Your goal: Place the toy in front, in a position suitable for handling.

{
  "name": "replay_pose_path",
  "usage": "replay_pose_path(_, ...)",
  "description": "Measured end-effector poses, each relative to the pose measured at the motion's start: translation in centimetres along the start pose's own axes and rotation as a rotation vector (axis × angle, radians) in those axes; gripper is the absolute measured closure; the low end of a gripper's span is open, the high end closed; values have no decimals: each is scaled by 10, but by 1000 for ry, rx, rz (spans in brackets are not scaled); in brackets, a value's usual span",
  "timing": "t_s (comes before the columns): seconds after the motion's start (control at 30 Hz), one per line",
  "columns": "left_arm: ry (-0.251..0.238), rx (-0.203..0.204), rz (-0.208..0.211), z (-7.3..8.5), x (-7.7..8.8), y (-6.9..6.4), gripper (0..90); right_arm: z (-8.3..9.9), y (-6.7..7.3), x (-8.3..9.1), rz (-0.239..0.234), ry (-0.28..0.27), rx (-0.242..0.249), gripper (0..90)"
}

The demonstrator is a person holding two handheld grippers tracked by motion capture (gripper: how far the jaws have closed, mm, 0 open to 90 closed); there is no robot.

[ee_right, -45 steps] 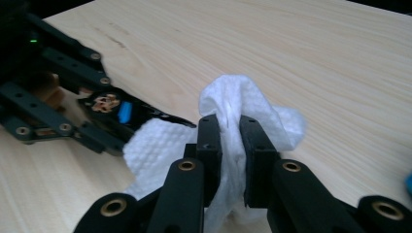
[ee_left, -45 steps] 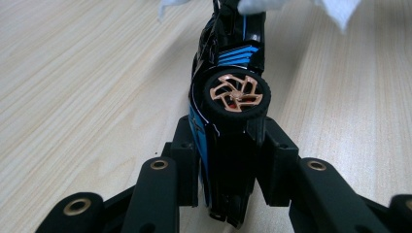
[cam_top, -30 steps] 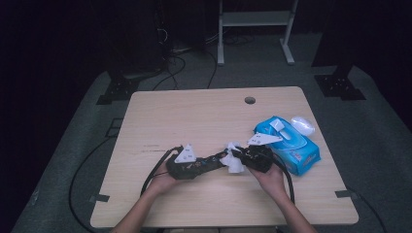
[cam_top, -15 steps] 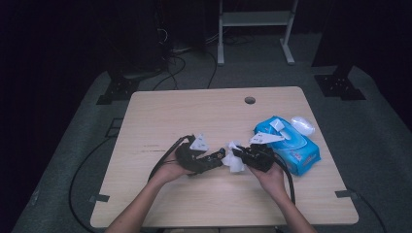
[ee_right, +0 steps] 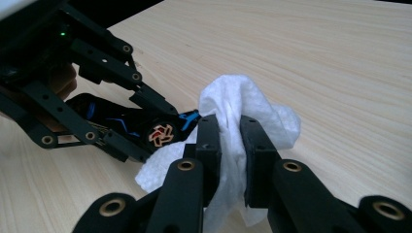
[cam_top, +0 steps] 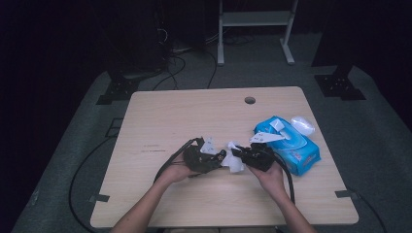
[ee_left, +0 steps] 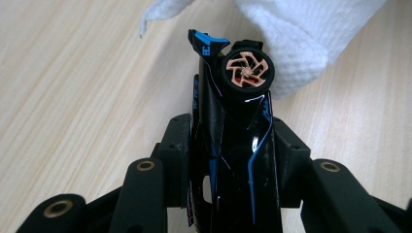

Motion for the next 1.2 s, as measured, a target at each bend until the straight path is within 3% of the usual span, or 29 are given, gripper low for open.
replay_pose_path(0.03, 0, 0, 0, 0, 0, 0, 579, 0, 0, 0, 0, 0, 0, 794)
replay_pose_path(0.07, -51, 12, -4, -3, 5, 1, 580, -2, 0, 2, -8, -12, -13, 794)
replay_pose_path(0.1, -51, 12, -4, -3, 5, 1, 579, -2, 0, 2, -8, -12, -13, 794)
replay_pose_path(0.17, -93, 27, -22, -6, 11, 3, 580, -8, 3, 6, -18, -34, -18, 794)
replay_pose_path(0.2, -142, 32, -40, -9, 16, 5, 580, -17, 8, 12, -36, -62, -11, 794)
replay_pose_path(0.23, -142, 32, -40, -9, 16, 5, 580, -17, 8, 12, -36, -62, -11, 794)
replay_pose_path(0.33, -252, 69, -66, -15, 26, 3, 580, -35, 27, 21, -91, -116, 9, 794)
replay_pose_path(0.37, -252, 69, -66, -15, 26, 3, 580, -35, 27, 21, -91, -116, 9, 794)
replay_pose_path(0.47, -306, 65, -70, -22, 31, -6, 580, -46, 48, 19, -153, -137, 22, 794)
replay_pose_path(0.5, -306, 65, -70, -22, 31, -6, 581, -46, 48, 19, -153, -137, 22, 794)
replay_pose_path(0.53, -330, 54, -64, -24, 34, -11, 585, -49, 55, 17, -160, -137, 46, 794)
replay_pose_path(0.63, -350, 58, -57, -25, 37, -14, 585, -50, 55, 17, -144, -139, 62, 794)
replay_pose_path(0.73, -358, 60, -56, -19, 37, -15, 586, -49, 39, 20, -73, -134, 50, 795)
replay_pose_path(0.83, -367, 65, -53, -18, 38, -14, 586, -46, 32, 20, -68, -130, 25, 795)
replay_pose_path(0.9, -359, 56, -59, -19, 38, -14, 585, -46, 37, 18, -87, -130, 21, 796)
replay_pose_path(0.93, -362, 56, -52, -19, 38, -16, 586, -50, 50, 17, -125, -141, 43, 796)
replay_pose_path(0.97, -362, 56, -52, -19, 38, -16, 586, -50, 50, 17, -125, -141, 43, 796)
replay_pose_path(1.0, -360, 47, -50, -20, 37, -19, 586, -54, 63, 15, -146, -141, 81, 795)
replay_pose_path(1.1, -356, 40, -46, -21, 38, -21, 586, -56, 68, 13, -140, -140, 111, 795)
replay_pose_path(1.17, -354, 43, -52, -20, 39, -21, 585, -55, 65, 12, -132, -137, 114, 796)
replay_pose_path(1.2, -361, 49, -53, -19, 39, -20, 586, -52, 56, 14, -109, -135, 95, 795)
Point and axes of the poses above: each handheld gripper's, and its own axes: x roughly backward along the jaws, z roughly out of its underside, y roughly to its left, the point moved 8 cm from there along -x, roughly forward along the jaws, and after that the axes turned 5 degrees about -y, right-handed, at the moved point
